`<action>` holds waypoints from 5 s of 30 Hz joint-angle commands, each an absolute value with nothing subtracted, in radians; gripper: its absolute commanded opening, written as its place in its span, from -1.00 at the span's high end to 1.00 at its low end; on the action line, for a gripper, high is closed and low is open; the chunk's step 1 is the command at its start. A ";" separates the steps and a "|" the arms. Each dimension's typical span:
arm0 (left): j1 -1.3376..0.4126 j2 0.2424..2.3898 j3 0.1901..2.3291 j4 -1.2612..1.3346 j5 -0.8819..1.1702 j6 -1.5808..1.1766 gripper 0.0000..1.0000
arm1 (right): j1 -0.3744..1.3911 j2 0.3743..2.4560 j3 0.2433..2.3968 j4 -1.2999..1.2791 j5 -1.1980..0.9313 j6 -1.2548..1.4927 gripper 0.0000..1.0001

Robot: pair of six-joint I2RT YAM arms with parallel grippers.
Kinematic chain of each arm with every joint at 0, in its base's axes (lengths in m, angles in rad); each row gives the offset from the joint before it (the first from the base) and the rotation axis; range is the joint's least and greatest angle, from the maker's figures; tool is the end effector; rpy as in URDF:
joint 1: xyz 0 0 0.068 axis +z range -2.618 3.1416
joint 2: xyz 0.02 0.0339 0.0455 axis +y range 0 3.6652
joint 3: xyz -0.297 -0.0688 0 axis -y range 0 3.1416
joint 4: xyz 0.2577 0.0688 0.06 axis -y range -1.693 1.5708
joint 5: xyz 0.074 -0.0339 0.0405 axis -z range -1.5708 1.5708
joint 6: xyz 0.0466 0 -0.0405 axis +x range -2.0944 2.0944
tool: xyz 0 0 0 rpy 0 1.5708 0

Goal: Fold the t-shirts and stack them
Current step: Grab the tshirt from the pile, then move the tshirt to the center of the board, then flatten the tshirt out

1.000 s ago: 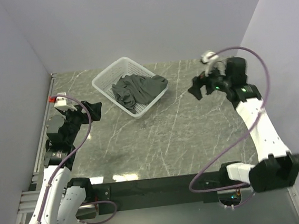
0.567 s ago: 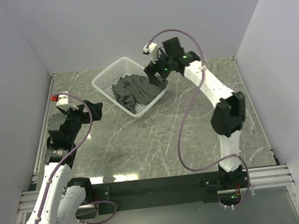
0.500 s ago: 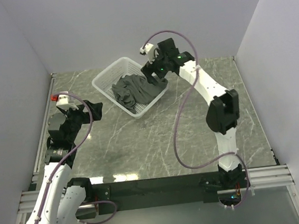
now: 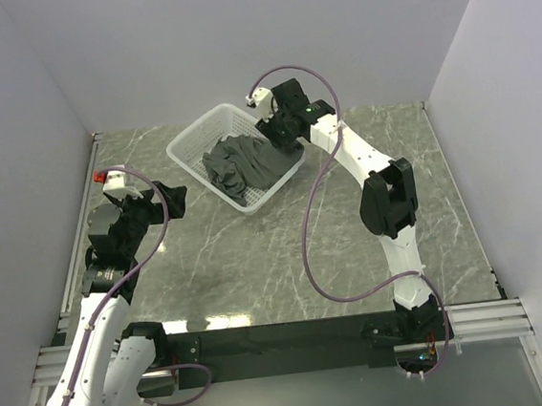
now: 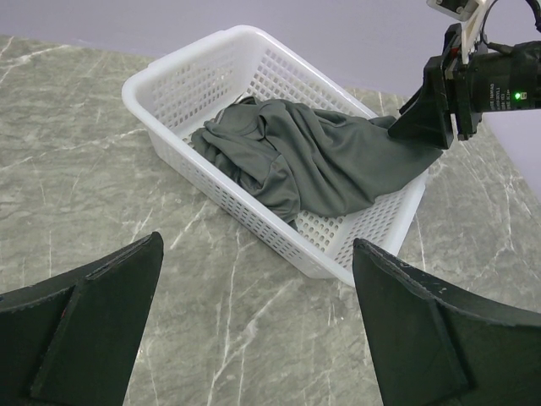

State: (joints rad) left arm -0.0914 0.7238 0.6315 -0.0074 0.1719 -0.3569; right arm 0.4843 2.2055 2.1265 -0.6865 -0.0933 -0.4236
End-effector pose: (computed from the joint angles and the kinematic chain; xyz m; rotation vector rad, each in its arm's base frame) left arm 0.1774 -0.0243 0.3342 -0.0929 1.6891 -0.4809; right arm 0.4799 0.2574 0.3087 -1.0661 2.0789 0.1392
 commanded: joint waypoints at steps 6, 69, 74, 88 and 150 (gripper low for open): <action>-0.094 0.721 0.660 0.026 0.195 -0.351 -0.99 | 0.495 2.203 2.134 -0.680 -0.055 -0.420 0.03; -0.097 0.681 0.660 0.017 0.221 -0.356 -0.99 | 0.014 1.283 1.957 -0.610 -0.400 -0.164 1.00; -0.097 0.678 0.660 0.020 0.225 -0.357 -0.99 | -0.024 1.238 1.956 -0.630 -0.457 -0.179 1.00; -0.097 0.673 0.658 0.023 0.236 -0.364 -0.99 | -0.094 1.063 1.682 -0.644 -0.430 -0.258 1.00; -0.393 1.713 1.276 -0.477 -0.300 -0.950 -0.09 | -0.227 0.907 0.801 -0.537 -1.022 -0.428 -0.96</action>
State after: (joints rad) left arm -0.3874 1.7149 1.2064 -0.4187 -0.2089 -0.9855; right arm -0.2199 0.9257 0.7738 -0.5400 -0.9924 -0.4114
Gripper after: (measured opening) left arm 0.584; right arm 0.983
